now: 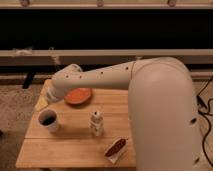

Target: Stand the bottle upright

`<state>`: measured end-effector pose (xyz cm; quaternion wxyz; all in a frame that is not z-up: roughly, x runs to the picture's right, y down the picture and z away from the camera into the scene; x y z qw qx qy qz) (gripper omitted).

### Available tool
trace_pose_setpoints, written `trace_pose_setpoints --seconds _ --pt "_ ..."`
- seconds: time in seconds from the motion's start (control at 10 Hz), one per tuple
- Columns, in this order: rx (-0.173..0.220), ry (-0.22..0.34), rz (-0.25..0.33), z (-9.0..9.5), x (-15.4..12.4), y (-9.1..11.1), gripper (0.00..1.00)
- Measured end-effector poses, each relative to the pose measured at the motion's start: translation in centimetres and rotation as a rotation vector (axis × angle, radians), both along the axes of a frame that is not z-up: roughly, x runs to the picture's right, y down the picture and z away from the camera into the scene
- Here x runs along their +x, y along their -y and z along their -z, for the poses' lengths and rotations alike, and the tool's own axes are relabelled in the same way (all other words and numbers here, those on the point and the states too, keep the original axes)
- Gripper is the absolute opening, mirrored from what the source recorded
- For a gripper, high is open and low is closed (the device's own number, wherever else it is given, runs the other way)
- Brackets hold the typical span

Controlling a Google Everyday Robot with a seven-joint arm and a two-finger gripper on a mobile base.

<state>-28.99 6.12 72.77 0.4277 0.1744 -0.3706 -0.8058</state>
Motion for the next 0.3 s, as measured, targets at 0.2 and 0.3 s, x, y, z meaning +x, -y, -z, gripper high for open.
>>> trace_pose_setpoints --seconds 0.2,0.3 --pt "-0.004 0.019 -0.002 0.68 0.62 1.21 0.78" --pt "-0.004 0.021 0.000 0.72 0.47 1.13 0.78"
